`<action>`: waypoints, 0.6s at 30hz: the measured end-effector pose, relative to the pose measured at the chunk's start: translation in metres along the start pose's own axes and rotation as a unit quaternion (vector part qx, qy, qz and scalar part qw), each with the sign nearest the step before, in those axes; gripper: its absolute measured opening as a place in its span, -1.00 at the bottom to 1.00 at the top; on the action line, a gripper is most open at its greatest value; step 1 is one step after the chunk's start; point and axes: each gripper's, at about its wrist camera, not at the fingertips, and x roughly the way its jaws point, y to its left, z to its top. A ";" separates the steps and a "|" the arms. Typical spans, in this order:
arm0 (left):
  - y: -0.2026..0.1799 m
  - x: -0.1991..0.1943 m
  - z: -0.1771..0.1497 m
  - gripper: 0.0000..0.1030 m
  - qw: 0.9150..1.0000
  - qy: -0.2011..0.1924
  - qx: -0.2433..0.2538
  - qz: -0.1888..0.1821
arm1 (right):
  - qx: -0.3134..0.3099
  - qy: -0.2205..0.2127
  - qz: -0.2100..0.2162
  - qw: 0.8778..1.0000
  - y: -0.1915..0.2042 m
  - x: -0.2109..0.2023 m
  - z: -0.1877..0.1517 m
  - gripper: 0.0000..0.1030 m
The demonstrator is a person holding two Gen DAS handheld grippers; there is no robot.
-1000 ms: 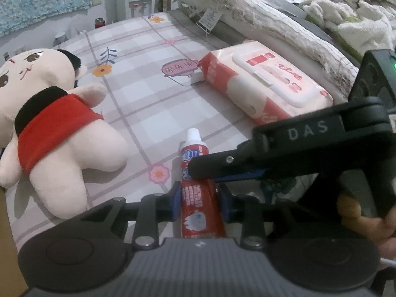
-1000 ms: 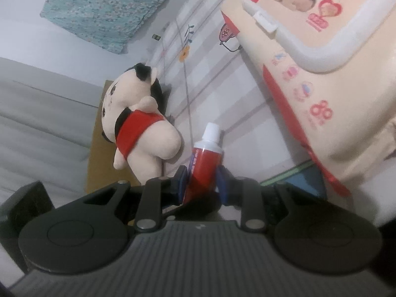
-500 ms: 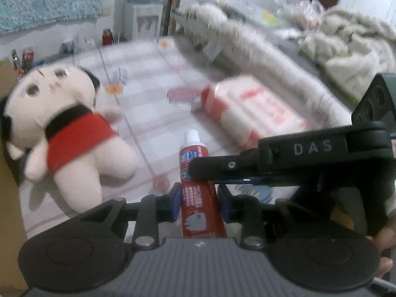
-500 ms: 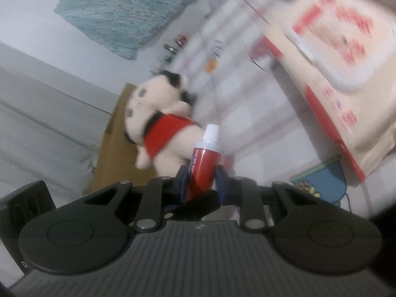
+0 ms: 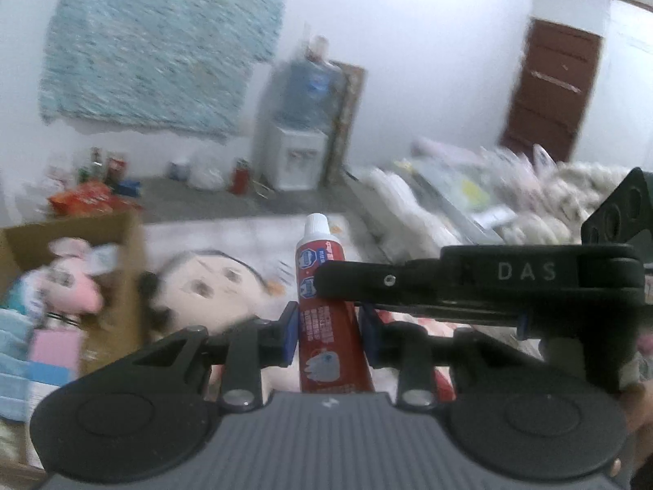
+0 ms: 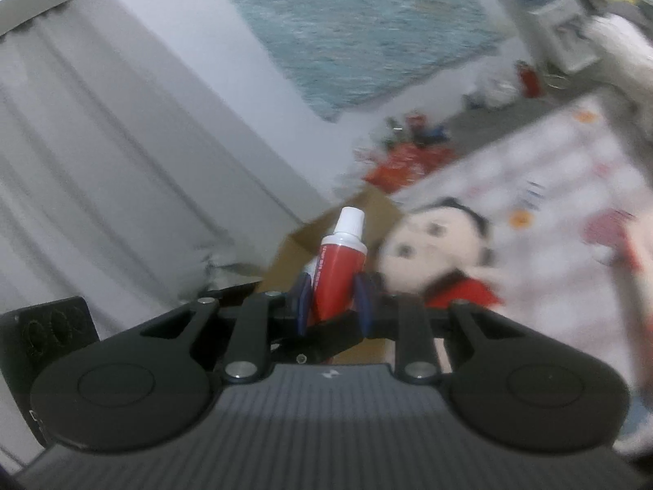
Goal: Organize soft objects
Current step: 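Lift the red toothpaste and carry it over the box with the right tool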
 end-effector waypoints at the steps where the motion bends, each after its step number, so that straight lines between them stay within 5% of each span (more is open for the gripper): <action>1: 0.007 -0.007 0.004 -0.38 1.000 -0.007 -0.004 0.011 | -0.005 0.003 0.010 1.000 0.008 0.007 0.004 -0.57; 11: 0.106 -0.050 0.021 -0.38 0.990 -0.032 -0.089 0.106 | -0.035 0.099 0.094 0.990 0.080 0.133 0.026 -0.57; 18: 0.178 -0.035 0.001 -0.37 0.981 0.003 -0.158 0.110 | -0.033 0.177 0.072 0.981 0.091 0.204 0.010 -0.57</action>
